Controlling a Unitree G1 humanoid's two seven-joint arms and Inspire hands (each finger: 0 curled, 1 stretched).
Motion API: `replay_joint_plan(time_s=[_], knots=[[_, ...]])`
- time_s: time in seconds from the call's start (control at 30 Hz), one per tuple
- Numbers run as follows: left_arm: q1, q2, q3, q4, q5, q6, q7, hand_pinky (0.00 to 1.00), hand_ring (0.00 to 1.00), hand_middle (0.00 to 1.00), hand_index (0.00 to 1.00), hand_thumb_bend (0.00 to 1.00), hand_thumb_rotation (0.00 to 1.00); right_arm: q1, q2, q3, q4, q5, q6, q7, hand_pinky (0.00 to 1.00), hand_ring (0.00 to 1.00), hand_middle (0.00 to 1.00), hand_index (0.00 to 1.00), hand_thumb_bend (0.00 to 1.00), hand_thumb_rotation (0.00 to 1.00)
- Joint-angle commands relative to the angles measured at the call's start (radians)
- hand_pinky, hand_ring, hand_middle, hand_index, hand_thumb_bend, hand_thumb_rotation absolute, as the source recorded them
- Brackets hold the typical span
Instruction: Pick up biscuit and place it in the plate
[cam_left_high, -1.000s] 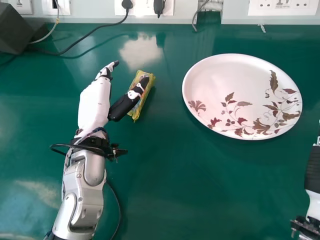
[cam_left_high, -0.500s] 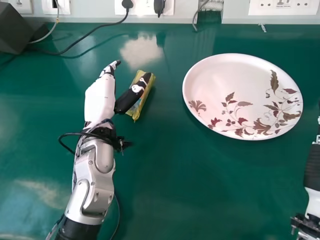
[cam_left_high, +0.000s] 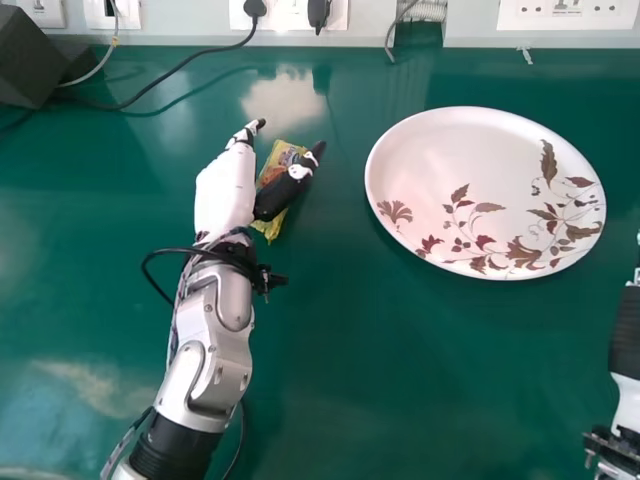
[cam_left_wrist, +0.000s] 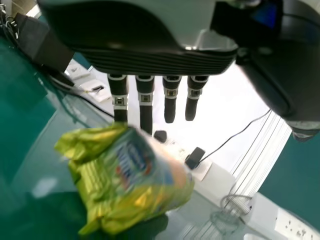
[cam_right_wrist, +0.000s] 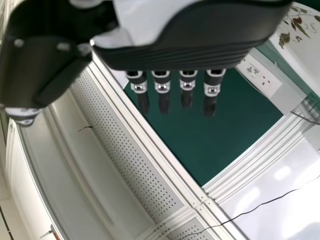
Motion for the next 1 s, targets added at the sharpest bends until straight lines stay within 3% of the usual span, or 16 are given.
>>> replay_joint_plan(time_s=[0.0,0.37,0.97], knots=[[-0.014,0.001,-0.006,0.023,-0.010,0.010,-0.006,0.67,0.82,0.97,0.96,1.00,0.61,0.000,0.029,-0.004,-0.015,-0.006,0.003,-0.014,0.88,1.00,1.00,0.99,1.00,0.28],[-0.061,0.020,0.019,0.146,-0.070,-0.004,0.042,0.65,0.82,0.95,0.94,1.00,0.64,0.000,0.022,0.002,-0.042,-0.035,0.003,-0.049,0.86,1.00,1.00,0.98,0.99,0.23],[-0.105,0.065,0.014,0.268,-0.102,0.039,0.041,0.68,0.82,0.95,0.91,1.00,0.60,-0.006,0.020,0.002,-0.036,-0.033,0.014,-0.057,0.86,1.00,1.00,0.94,0.97,0.15]])
